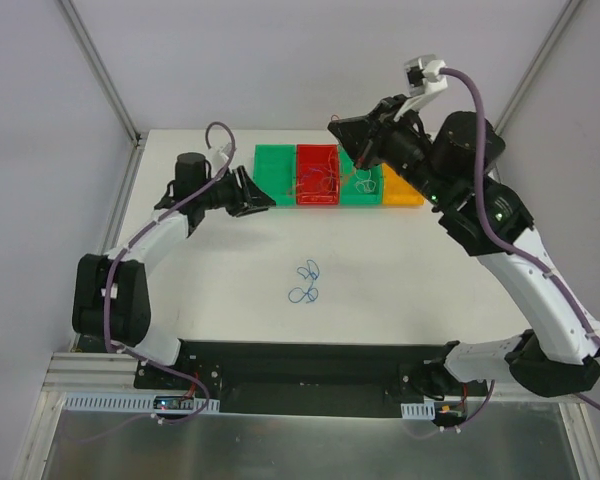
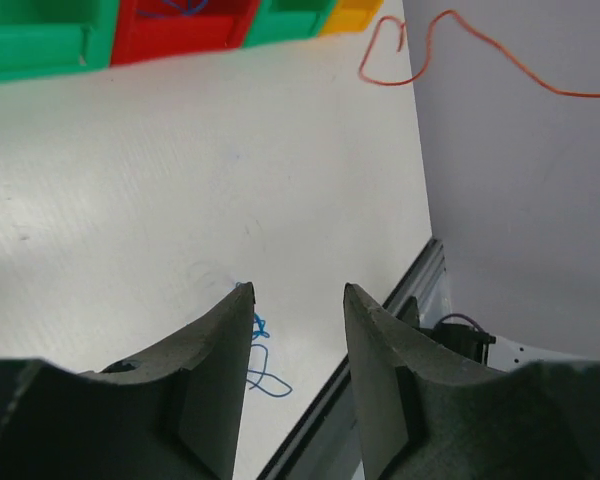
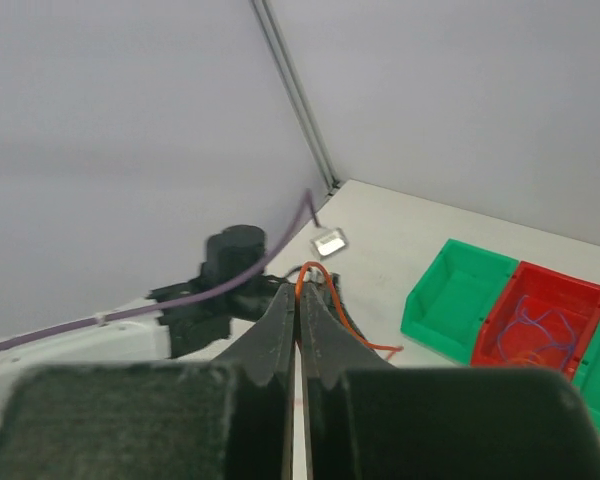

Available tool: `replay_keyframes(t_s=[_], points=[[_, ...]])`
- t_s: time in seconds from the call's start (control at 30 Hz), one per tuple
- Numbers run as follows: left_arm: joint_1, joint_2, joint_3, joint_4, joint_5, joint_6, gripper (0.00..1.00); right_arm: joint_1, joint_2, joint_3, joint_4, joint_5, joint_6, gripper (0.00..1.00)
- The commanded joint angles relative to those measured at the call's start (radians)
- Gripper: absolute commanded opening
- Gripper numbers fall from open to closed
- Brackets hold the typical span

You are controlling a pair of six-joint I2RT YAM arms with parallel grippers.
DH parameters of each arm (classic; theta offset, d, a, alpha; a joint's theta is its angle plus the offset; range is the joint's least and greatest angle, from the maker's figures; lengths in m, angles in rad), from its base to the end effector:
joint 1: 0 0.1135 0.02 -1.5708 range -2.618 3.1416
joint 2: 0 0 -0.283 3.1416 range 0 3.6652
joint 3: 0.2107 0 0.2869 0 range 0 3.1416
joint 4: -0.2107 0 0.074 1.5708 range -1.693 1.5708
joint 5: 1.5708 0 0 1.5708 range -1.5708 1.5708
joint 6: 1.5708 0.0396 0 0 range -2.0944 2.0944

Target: Untangle the cables

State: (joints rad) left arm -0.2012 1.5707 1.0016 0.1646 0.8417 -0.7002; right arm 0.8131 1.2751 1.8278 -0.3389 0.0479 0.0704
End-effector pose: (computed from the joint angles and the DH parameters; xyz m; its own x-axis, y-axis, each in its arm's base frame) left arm 0.3673 -0.1051 0.2564 -0.8135 -0.2722 -0.5139 0.3670 0.4451 -0.8168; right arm 0.1772 0.1845 0.6067 0.0967 0.2044 -0.9741 -0.7020 0.7078 0.0789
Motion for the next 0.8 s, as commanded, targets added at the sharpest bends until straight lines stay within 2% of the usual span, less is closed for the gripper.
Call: replay_keyframes(t_s=[0.0, 0.2, 0.43, 0.57, 0.77], points=[[0.063, -0.133, 0.020, -0.080, -0.119, 0.108, 0.41, -0.002, 0.075, 0.017, 0.113, 0.061, -0.101, 0.00], [0.137, -0.199, 0.020, -0.111, -0.187, 0.156, 0.43, -0.003, 0.248, 0.108, 0.216, 0.079, -0.156, 0.00], [0.149, -0.170, 0.037, -0.135, -0.185, 0.171, 0.45, -0.005, 0.452, 0.296, 0.242, 0.081, -0.164, 0.01], [0.164, -0.175, 0.040, -0.139, -0.184, 0.168, 0.45, -0.009, 0.513, 0.379, 0.251, 0.076, -0.159, 0.01], [0.177, -0.170, 0.038, -0.137, -0.176, 0.160, 0.45, -0.031, 0.576, 0.386, 0.391, 0.069, -0.198, 0.01]])
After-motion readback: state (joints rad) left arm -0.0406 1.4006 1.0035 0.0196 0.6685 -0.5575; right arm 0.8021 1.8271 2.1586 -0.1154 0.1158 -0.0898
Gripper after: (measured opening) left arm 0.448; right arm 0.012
